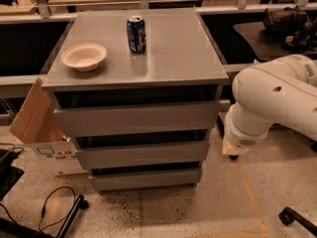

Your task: Close top drawer

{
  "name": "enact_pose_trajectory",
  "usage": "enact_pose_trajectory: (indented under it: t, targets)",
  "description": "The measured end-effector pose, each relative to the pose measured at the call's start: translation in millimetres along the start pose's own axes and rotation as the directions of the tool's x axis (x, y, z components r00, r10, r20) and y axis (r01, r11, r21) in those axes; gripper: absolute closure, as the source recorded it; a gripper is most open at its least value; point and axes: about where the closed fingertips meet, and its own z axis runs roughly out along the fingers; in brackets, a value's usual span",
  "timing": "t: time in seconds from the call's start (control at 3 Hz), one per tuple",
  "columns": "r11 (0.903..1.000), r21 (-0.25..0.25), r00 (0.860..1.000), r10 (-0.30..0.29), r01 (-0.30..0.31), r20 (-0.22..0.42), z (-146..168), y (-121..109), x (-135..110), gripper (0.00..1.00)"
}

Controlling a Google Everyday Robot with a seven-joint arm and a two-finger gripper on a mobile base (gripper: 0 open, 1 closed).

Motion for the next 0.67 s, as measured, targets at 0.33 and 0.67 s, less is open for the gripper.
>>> enact_pose_trajectory:
  t: [0.33,0.67]
  targets:
    - [0.9911,0.04,0.988,0.13,-0.127,-0.079,-45.2,-9.8,41.1,1.0]
    - [0.9896,0.048,0.988,0.139,-0.136,-0.074,-47.9,-13.3,40.8,0.82]
